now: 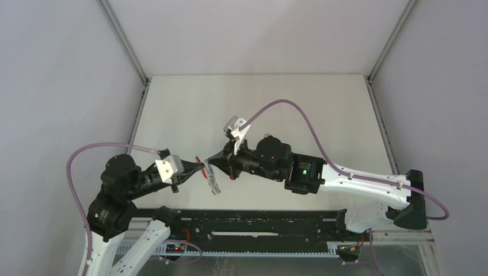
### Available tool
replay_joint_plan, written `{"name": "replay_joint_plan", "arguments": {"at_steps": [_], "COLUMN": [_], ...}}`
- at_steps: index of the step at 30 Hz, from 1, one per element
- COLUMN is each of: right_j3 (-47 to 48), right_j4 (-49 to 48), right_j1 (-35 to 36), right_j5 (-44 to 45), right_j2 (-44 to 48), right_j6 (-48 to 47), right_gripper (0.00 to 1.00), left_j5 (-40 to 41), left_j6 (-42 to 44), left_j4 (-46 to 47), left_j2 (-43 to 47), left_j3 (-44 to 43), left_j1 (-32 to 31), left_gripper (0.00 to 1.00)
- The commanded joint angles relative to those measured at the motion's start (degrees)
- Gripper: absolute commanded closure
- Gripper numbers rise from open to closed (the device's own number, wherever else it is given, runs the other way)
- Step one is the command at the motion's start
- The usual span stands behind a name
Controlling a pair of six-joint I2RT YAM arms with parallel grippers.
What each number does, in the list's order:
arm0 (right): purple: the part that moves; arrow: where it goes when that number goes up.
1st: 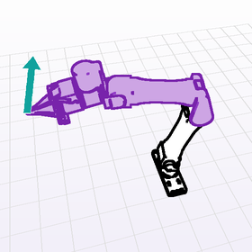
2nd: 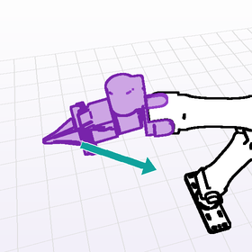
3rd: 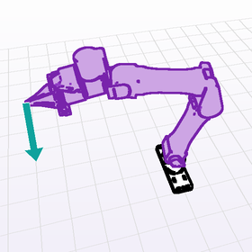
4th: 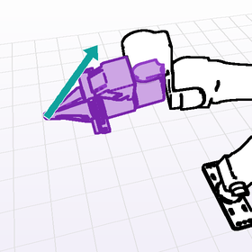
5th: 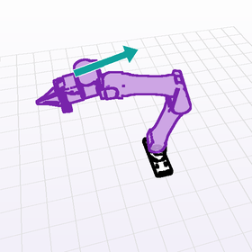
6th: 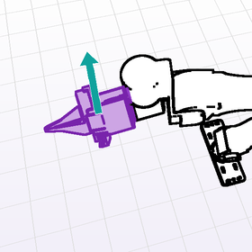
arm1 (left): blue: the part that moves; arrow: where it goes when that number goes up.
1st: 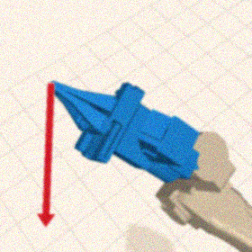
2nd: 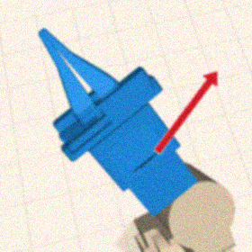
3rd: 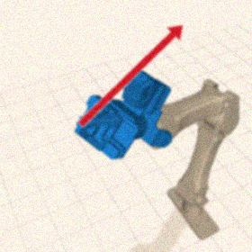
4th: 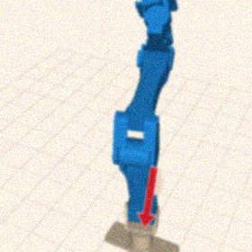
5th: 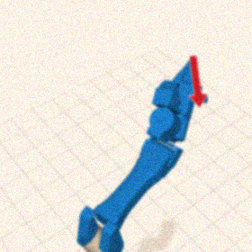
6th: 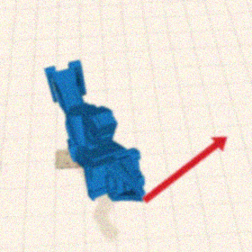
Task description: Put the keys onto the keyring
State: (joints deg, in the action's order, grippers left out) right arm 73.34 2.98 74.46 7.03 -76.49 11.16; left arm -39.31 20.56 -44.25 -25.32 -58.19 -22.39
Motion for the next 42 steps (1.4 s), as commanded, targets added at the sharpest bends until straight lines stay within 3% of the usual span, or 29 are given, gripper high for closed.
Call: {"name": "replay_joint_plan", "arguments": {"at_steps": [1, 21, 27, 33, 42], "right_j3": [-1.9, -6.8, -7.8, -6.3, -5.2], "right_j4": [0.1, -5.0, -6.4, -7.5, -9.5], "right_j1": [-2.2, -5.0, -3.4, 0.2, 3.5], "right_j5": [0.3, -10.2, -8.5, -0.7, 3.3], "right_j2": [2.5, 7.8, 9.2, 7.7, 6.6], "right_j6": [2.0, 2.8, -0.9, -6.1, -10.9], "right_gripper": [1.00, 1.00, 1.00, 1.00, 1.00], "left_j5": [-2.6, -2.8, -1.6, -1.5, 1.5], "left_j6": [0.4, -0.4, -7.0, -13.0, -17.4], "left_j4": [3.5, 4.7, 7.3, 8.2, 10.1], "left_j2": [1.0, 1.1, 0.6, 0.6, 0.9], "left_j3": [-1.8, -2.1, -1.4, 0.4, 1.9], "left_j1": [-0.3, -0.3, -0.3, -0.3, -0.3], "left_gripper": [1.00, 1.00, 1.00, 1.00, 1.00]}}
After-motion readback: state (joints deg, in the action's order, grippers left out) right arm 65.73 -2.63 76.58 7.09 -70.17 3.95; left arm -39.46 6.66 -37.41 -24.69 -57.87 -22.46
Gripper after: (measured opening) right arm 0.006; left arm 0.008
